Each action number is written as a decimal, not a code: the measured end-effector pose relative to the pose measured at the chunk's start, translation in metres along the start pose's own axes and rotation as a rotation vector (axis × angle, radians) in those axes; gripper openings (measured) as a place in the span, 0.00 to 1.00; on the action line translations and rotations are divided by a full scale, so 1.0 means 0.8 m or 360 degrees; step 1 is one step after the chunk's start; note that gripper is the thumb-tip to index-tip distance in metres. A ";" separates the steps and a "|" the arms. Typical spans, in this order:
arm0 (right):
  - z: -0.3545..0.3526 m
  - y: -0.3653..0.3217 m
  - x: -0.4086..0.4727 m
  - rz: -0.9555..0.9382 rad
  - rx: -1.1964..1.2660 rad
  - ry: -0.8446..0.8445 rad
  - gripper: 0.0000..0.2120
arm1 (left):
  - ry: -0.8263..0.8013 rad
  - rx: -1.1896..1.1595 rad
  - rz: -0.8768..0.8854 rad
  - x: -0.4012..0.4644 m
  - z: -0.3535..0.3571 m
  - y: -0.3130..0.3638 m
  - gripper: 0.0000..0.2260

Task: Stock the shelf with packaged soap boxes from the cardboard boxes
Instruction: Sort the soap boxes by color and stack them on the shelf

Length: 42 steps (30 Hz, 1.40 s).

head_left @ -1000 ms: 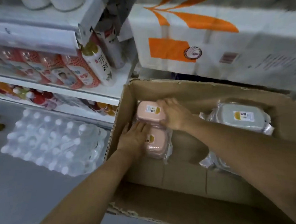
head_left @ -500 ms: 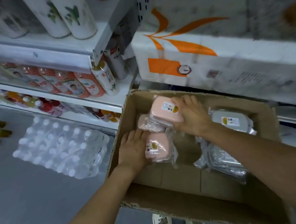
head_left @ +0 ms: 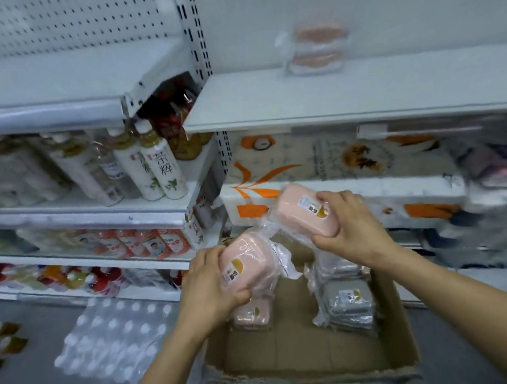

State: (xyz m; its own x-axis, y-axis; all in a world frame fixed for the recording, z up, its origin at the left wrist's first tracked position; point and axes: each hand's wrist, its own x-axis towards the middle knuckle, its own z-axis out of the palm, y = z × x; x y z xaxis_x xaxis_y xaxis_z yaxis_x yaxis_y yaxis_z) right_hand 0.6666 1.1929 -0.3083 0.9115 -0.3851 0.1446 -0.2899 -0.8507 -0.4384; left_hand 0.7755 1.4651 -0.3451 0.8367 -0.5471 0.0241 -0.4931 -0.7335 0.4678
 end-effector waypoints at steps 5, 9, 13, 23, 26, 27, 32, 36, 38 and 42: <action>-0.096 -0.022 0.007 0.0156 -0.0071 0.0252 0.36 | 0.0128 -0.0319 0.0047 0.034 -0.068 0.057 0.39; -0.159 -0.018 0.026 0.0368 -0.0090 0.0424 0.32 | 0.0147 -0.0498 0.0058 0.070 -0.100 0.102 0.40; -0.204 0.004 0.059 0.0495 0.0004 0.0435 0.32 | 0.0163 -0.0614 0.0105 0.102 -0.117 0.147 0.37; -0.240 0.049 0.166 0.0729 -0.0257 0.0213 0.39 | 0.0240 -0.0773 0.0047 0.185 -0.136 0.230 0.41; -0.230 0.044 0.196 0.0625 -0.0185 0.0023 0.36 | 0.0225 -0.0774 -0.0016 0.212 -0.138 0.240 0.41; -0.230 0.041 0.204 0.0541 -0.0126 -0.0019 0.31 | 0.0232 -0.0766 -0.0045 0.221 -0.139 0.240 0.40; -0.264 0.052 0.234 0.0097 -0.0713 -0.0090 0.34 | 0.0348 -0.0787 -0.0144 0.255 -0.146 0.234 0.37; -0.270 0.071 0.263 -0.0585 -0.1246 -0.0494 0.47 | 0.0406 -0.0873 -0.0176 0.269 -0.153 0.237 0.30; -0.269 0.069 0.279 -0.0697 -0.1229 -0.0588 0.43 | 0.0426 -0.0903 -0.0179 0.273 -0.157 0.237 0.28; -0.261 0.064 0.307 -0.0389 -0.0858 -0.0613 0.38 | 0.0479 -0.0964 -0.0221 0.277 -0.165 0.234 0.30</action>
State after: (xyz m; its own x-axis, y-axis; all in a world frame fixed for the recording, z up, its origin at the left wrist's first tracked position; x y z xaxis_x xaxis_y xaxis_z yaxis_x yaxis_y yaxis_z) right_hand 0.8146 0.9800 -0.1100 0.9785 -0.0913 -0.1849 -0.0773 -0.9937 0.0815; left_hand 0.9001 1.2600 -0.1355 0.9553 -0.2646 0.1316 -0.2301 -0.3862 0.8932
